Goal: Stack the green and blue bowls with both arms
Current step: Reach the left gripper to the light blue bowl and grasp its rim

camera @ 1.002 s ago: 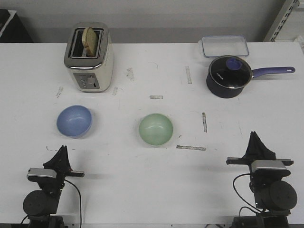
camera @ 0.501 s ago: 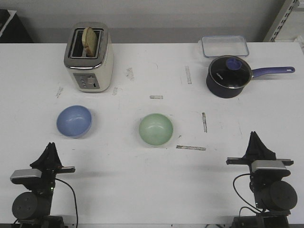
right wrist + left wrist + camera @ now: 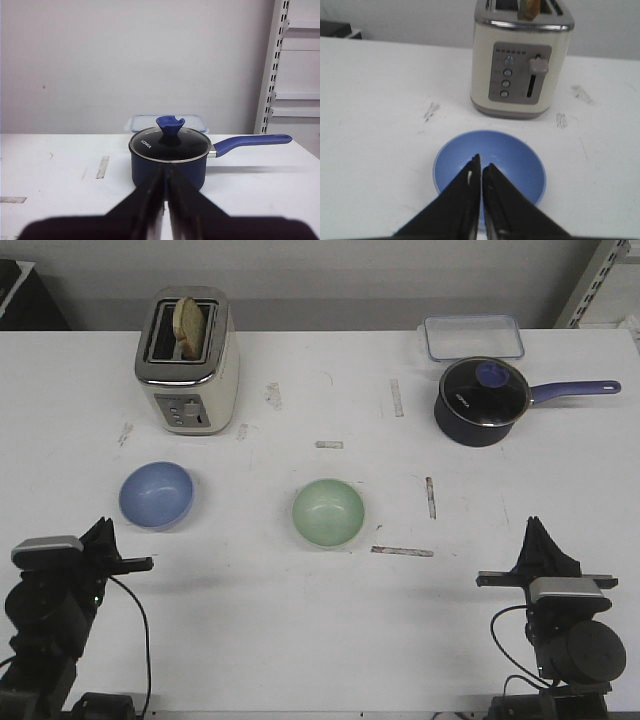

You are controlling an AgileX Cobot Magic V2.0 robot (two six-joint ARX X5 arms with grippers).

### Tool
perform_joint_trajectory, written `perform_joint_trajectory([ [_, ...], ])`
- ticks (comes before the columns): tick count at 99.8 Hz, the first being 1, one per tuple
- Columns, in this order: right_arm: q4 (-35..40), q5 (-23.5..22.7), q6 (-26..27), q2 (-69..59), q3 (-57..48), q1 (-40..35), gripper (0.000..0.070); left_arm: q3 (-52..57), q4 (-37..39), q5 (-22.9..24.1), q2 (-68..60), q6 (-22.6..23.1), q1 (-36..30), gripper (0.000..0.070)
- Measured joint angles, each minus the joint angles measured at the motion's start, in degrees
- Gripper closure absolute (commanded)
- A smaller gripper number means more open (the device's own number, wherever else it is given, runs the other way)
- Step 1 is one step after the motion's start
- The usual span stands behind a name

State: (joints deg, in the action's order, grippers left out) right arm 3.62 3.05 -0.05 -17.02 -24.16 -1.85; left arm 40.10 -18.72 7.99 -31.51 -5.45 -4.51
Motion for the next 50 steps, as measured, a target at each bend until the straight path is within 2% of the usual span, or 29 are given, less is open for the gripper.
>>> perform_joint_trajectory([
  [16,0.0,0.0,0.0,0.0,0.0,0.0,0.0699,9.33,-7.56,0.0,-12.74,-0.13,0.0,0.0699],
  [39,0.0,0.0,0.0,0.0,0.0,0.0,0.0699,21.68,-18.18,-0.33,-29.05,-3.3,0.0,0.0699],
  [50,0.0,0.0,0.0,0.0,0.0,0.0,0.0699,28.09,-24.2,-4.2,-35.28,-3.69,1.01,0.0699],
])
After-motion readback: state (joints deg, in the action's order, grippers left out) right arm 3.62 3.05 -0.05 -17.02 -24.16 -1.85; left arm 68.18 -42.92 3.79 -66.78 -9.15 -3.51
